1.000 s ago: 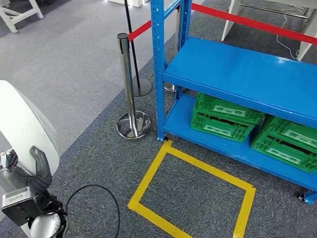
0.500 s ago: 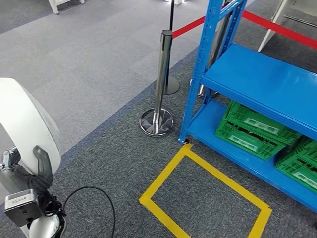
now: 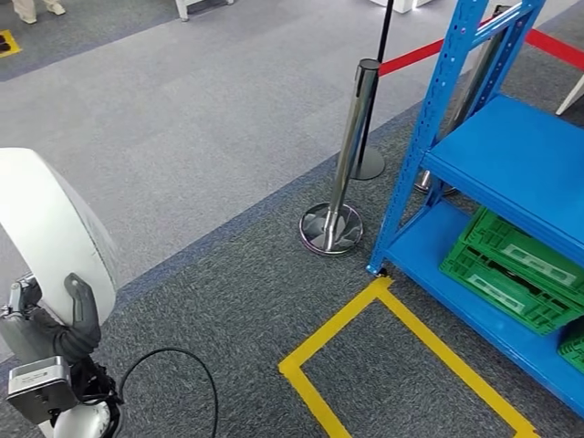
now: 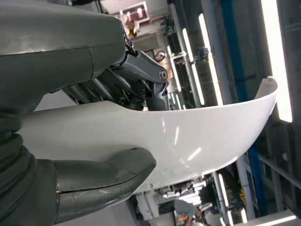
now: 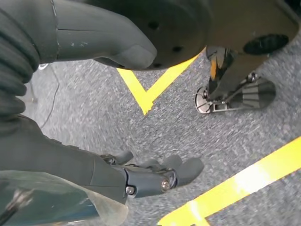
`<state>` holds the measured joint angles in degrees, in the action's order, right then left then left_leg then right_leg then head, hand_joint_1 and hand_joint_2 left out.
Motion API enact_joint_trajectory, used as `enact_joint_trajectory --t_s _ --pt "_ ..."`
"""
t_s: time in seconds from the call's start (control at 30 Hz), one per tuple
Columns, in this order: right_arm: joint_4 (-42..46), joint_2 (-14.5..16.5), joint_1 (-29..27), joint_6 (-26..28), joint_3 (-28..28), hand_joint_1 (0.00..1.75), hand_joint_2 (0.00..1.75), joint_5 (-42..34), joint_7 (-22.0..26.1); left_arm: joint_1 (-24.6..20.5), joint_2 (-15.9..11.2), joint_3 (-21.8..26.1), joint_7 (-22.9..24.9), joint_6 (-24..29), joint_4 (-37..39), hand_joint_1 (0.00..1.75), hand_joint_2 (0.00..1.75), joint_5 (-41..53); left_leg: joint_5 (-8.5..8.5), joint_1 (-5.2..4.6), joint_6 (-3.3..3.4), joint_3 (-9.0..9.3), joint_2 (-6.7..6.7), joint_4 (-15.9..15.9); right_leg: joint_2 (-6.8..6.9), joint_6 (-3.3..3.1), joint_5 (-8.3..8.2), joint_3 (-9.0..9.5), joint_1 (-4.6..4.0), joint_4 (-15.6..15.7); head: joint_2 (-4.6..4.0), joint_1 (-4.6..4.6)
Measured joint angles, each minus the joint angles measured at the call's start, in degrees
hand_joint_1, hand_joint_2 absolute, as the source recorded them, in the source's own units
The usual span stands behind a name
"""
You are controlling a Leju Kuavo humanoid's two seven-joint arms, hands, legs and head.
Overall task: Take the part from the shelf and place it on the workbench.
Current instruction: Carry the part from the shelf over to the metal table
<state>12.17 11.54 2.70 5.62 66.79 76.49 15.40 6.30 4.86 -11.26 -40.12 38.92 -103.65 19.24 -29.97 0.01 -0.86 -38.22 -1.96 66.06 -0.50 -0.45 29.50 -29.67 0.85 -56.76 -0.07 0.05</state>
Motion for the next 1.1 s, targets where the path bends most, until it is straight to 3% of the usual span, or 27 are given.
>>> enact_joint_trajectory --t_s 0.07,0.1,0.13,0.17,0.23,0.3,0.37,0.4,0.47,0.53,0.57,0.6,0.63,0.67,0.7,0.77,0.83,0.9,0.97,1.03,1.1 --pt "0.0 0.0 -0.1 -0.1 0.1 0.0 1.75 0.0 0.0 0.1 -0.2 -0.2 0.0 0.0 0.0 1.75 1.75 0.6 -2.82 0.38 -0.5 -3.31 1.2 7.2 1.92 -0.17 0.22 0.1 -0.14 0.0 0.0 -0.1" --pt "0.0 0.0 -0.1 -0.1 0.1 0.0 1.75 -0.1 0.0 0.2 -0.3 -0.2 0.0 0.0 0.0 1.75 1.75 0.9 -2.81 0.54 -0.65 -3.84 1.35 8.4 2.82 -0.16 0.33 0.16 -0.16 0.0 0.0 -0.11" --pt "0.0 0.0 -0.1 -0.1 0.1 0.0 1.75 -0.1 0.0 0.3 -0.4 -0.2 0.0 0.0 0.0 1.75 1.75 1.2 -1.72 0.65 -0.72 -3.2 1.56 7.4 3.66 -0.1 0.47 0.31 -0.17 0.0 0.0 -0.11" --pt "0.0 0.0 -0.1 -0.1 0.1 0.0 1.75 -0.1 0.1 0.3 -0.5 -0.2 0.0 0.0 -0.1 1.75 1.75 1.5 0.15 0.69 -0.69 -1.45 2.09 4.2 4.46 0.0 0.65 0.55 -0.17 0.0 0.0 -0.11" --pt "0.0 -0.1 0.0 -0.2 0.1 0.0 1.75 -0.2 0.1 0.4 -0.5 -0.2 0.0 0.0 -0.5 1.75 1.75 2.0 3.09 0.34 -0.28 2.77 4.71 -3.7 5.81 0.44 1.17 1.01 -0.36 -0.1 0.0 -0.14" --pt "0.0 -0.1 0.1 -0.3 0.2 0.0 1.75 -0.2 0.2 0.5 -0.6 -0.1 0.0 0.0 -1.1 1.75 1.75 2.6 3.56 -0.17 0.47 4.58 6.35 -7.4 6.99 1.06 1.67 1.29 -0.69 -0.1 0.0 -0.05" --pt "0.0 -0.1 0.2 -0.3 0.2 0.0 1.75 -0.4 0.2 0.8 -0.6 0.0 0.0 0.0 -1.7 1.75 1.75 3.2 3.45 -0.43 1.29 4.46 5.26 -7.7 8.29 1.71 1.92 1.78 -0.75 0.1 0.0 0.05" --pt "0.0 -0.1 0.3 -0.3 0.3 0.0 1.75 -0.5 0.2 1.1 -0.5 0.2 0.0 0.0 -2.0 1.75 1.75 3.6 3.57 -0.39 1.67 4.5 4.58 -7.9 8.23 2.03 2.23 1.93 -0.63 0.0 0.0 0.1" --pt "0.0 -0.1 0.4 -0.3 0.5 0.0 1.75 -0.7 0.2 1.4 -0.2 0.4 0.0 0.0 -2.7 1.75 1.75 4.4 3.89 -0.12 2.44 4.65 3.19 -8.3 5.42 2.52 4.34 0.66 -0.39 -3.0 0.0 0.35" --pt "0.0 -0.1 0.3 -0.3 0.8 0.0 1.75 -0.8 0.1 1.6 0.2 0.6 0.0 0.0 -3.1 1.75 1.75 4.9 3.97 -0.03 2.92 4.64 1.78 -8.4 1.71 2.65 7.83 -3.25 -0.27 -10.7 0.0 0.64" --pt "0.0 -0.1 0.2 -0.3 0.9 0.0 1.75 -0.8 0.0 1.7 0.4 0.8 0.0 0.0 -3.1 1.75 1.75 5.0 3.96 -0.07 3.02 4.63 0.96 -8.4 0.95 2.66 8.95 -5.41 -0.26 -14.5 0.0 0.67" --pt "0.0 -0.1 0.1 -0.3 1.0 0.0 1.75 -0.8 0.0 1.9 0.5 1.0 0.0 0.0 -3.1 1.75 1.75 4.9 3.94 -0.12 3.06 4.66 0.11 -8.4 0.65 2.62 9.03 -6.95 -0.28 -16.7 0.0 0.66" --pt "0.0 -0.1 0.0 -0.3 1.1 0.0 1.75 -0.9 -0.1 2.1 0.5 1.1 0.0 0.0 -3.1 1.75 1.75 4.9 3.94 -0.15 3.07 4.71 -0.79 -8.3 0.52 2.55 7.92 -7.48 -0.28 -16.6 0.0 0.65" --pt "0.0 -0.1 0.0 -0.3 1.1 0.0 1.75 -0.9 -0.1 2.2 0.5 1.2 0.0 0.0 -3.1 1.75 1.75 4.8 3.93 -0.16 3.05 4.76 -1.67 -8.3 0.25 2.45 5.83 -6.91 -0.26 -14.2 0.0 0.64" --pt "0.0 -0.1 -0.1 -0.3 1.1 0.0 1.75 -0.9 -0.1 2.3 0.6 1.3 0.0 0.0 -3.1 1.75 1.75 4.7 3.89 -0.13 2.99 4.81 -2.52 -8.2 -0.52 2.31 3.26 -5.52 -0.21 -10.3 0.0 0.65" --pt "0.0 -0.1 0.0 -0.3 1.2 0.0 1.75 -0.9 -0.1 2.3 0.7 1.4 0.0 0.0 -3.1 1.75 1.75 4.6 3.78 -0.13 2.63 4.7 -3.99 -7.9 -3.15 2.04 0.3 -2.76 0.02 -3.3 0.0 0.64" --pt "0.0 -0.1 0.1 -0.3 1.2 0.0 1.75 -0.9 -0.2 2.4 0.7 1.5 0.0 0.0 -3.2 1.75 1.75 4.5 3.86 0.0 1.9 4.44 -5.26 -7.9 -4.28 1.7 0.11 -1.45 -0.01 -1.0 0.0 0.61" --pt "0.0 -0.1 0.2 -0.3 1.2 0.0 1.75 -0.9 -0.2 2.6 0.7 1.6 0.0 0.0 -3.3 1.75 1.75 4.3 4.02 0.2 1.15 4.23 -5.88 -7.9 -2.97 1.13 -0.25 -0.87 -0.09 -0.6 0.0 0.59" --pt "0.0 -0.1 0.1 -0.3 1.2 0.0 1.75 -0.9 -0.2 2.7 0.7 1.7 0.0 0.0 -3.6 1.75 1.75 4.2 2.48 0.1 0.6 3.18 -3.04 -5.6 -1.37 0.45 -0.58 -0.54 0.0 -0.1 0.0 0.39" --pt "0.0 -0.1 -0.1 -0.4 1.2 0.0 1.75 -0.9 -0.1 2.6 0.8 1.8 0.0 0.0 -3.8 1.75 1.75 4.3 -1.15 0.18 0.06 0.22 0.5 0.9 0.41 0.04 -0.51 -0.33 -0.1 0.0 0.0 0.19" --pt "0.0 -0.1 -0.2 -0.4 1.2 0.0 1.75 -0.9 -0.2 2.7 0.7 1.8 0.0 0.0 -3.8 1.75 1.75 4.3 -3.45 0.54 -0.44 -2.69 1.24 7.2 2.25 -0.05 -0.3 -0.25 -0.2 0.0 0.0 0.16"
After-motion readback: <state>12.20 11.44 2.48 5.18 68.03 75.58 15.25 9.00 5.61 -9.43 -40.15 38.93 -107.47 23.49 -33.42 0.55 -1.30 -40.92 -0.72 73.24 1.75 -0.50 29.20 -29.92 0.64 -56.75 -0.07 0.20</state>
